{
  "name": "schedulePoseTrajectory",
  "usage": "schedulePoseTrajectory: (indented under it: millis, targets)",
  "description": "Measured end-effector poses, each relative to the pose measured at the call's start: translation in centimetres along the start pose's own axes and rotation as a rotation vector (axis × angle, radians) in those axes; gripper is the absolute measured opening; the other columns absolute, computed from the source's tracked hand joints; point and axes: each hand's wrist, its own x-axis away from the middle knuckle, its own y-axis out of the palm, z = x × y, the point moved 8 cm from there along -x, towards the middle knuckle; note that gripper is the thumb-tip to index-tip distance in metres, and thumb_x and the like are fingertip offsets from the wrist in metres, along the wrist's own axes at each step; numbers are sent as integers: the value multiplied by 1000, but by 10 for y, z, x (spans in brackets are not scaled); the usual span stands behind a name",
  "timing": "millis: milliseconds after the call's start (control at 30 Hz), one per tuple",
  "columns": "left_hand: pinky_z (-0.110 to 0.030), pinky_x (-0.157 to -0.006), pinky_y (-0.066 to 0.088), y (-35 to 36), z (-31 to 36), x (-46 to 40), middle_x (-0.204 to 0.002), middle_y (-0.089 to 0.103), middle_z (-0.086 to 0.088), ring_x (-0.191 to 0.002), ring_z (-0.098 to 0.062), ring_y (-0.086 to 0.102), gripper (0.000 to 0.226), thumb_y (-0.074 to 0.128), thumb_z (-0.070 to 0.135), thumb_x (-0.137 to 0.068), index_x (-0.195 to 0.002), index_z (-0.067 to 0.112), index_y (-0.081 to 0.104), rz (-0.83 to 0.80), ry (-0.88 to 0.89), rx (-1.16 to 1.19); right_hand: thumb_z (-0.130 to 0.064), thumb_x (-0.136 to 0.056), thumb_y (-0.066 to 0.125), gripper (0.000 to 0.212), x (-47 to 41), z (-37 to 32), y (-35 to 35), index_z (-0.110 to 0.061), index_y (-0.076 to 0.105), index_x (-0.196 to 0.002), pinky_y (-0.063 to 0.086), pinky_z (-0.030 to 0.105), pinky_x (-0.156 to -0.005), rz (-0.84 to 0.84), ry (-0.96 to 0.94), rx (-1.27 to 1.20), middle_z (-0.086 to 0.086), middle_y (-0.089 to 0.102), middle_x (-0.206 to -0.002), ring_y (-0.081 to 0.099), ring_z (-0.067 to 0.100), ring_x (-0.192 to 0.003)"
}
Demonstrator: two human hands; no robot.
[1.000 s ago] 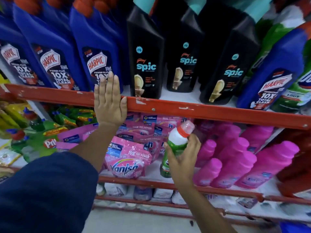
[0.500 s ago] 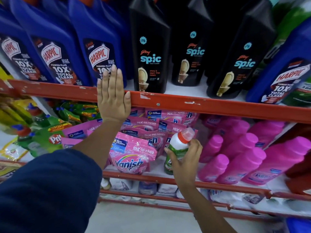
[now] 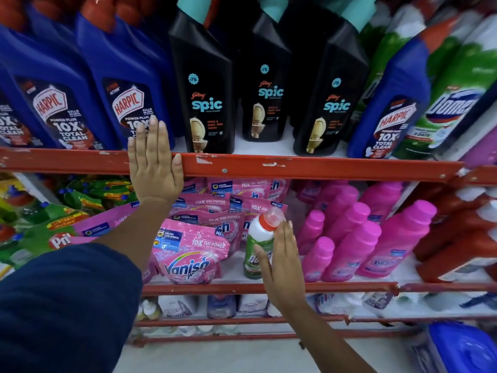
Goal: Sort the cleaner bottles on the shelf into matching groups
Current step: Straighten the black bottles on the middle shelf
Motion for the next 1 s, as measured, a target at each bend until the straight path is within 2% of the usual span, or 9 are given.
schedulePoseTrajectory:
  millis: [100, 200, 300, 433, 600, 733, 833, 900, 1000]
  targets:
    - [-38, -121, 5, 0, 0, -1, -153, 29, -14, -148, -17, 3, 55, 20, 32, -103, -151, 4, 19, 1, 6, 10, -50, -99, 34, 75, -9, -16, -21, -19, -10, -151, 0, 30, -121, 70, -60, 63, -4, -12, -159, -11, 8, -148]
    - [-38, -121, 5, -1, 0, -1, -159, 18, -7, -148, -18, 4, 55, 20, 32, -104, -152, 6, 17, -7, 11, 30, -54, -99, 30, 77, -33, -48, -48, -15, -13, -151, -5, 30, -120, 133, -150, 101, 2, -12, -160, -9, 16, -149]
    - [-38, -121, 5, -3, 1, -2, -162, 3, 2, -148, -19, 5, 55, 19, 33, -104, -153, 7, 14, -2, 23, 58, -55, -98, 31, 80, -68, -86, -72, -10, -9, -151, -2, 34, -121, 188, -237, 118, 7, -7, -161, -8, 18, -149]
    - [-38, -120, 7, -6, 2, -5, -162, 5, 0, -148, -19, 8, 55, 19, 32, -104, -153, 7, 15, 23, 23, 86, -52, -98, 35, 80, -111, -131, -101, -3, 3, -152, 2, 36, -122, 270, -332, 100, 12, 1, -162, -3, 19, -150]
    - [-39, -120, 8, -4, 1, -5, -161, 7, -1, -148, -19, 10, 55, 16, 33, -104, -153, 10, 12, 1, 28, 99, -52, -96, 42, 83, -152, -182, -121, -3, 5, -152, 3, 32, -122, 335, -417, -18, 11, 3, -162, -4, 17, -150]
    - [-38, -120, 8, -3, 2, -5, -162, 6, 0, -148, -19, 9, 55, 15, 35, -104, -154, 11, 10, -40, 26, 116, -60, -91, 46, 90, -179, -213, -120, -5, 10, -152, 10, 32, -121, 344, -424, -104, 10, 11, -162, 2, 16, -150]
    - [-37, -120, 6, -1, 1, -7, -162, 4, 0, -148, -18, 7, 56, 13, 36, -104, -154, 12, 7, -71, 15, 128, -64, -86, 53, 95, -197, -228, -112, -3, 19, -150, 16, 28, -118, 313, -373, -153, 13, 24, -158, 15, 19, -147]
    - [-37, -121, 6, -2, 0, -7, -162, 4, 0, -148, -17, 7, 55, 13, 36, -104, -154, 13, 7, -84, 9, 134, -62, -82, 61, 92, -206, -236, -110, -2, 30, -145, 29, 35, -115, 327, -333, -179, 15, 38, -150, 29, 25, -142]
    - [-37, -121, 6, 0, 1, -6, -162, 5, 0, -148, -17, 8, 55, 13, 37, -104, -154, 13, 8, -101, 1, 145, -58, -77, 69, 83, -214, -244, -111, 0, 44, -131, 45, 45, -101, 424, -305, -129, 16, 54, -131, 49, 30, -125]
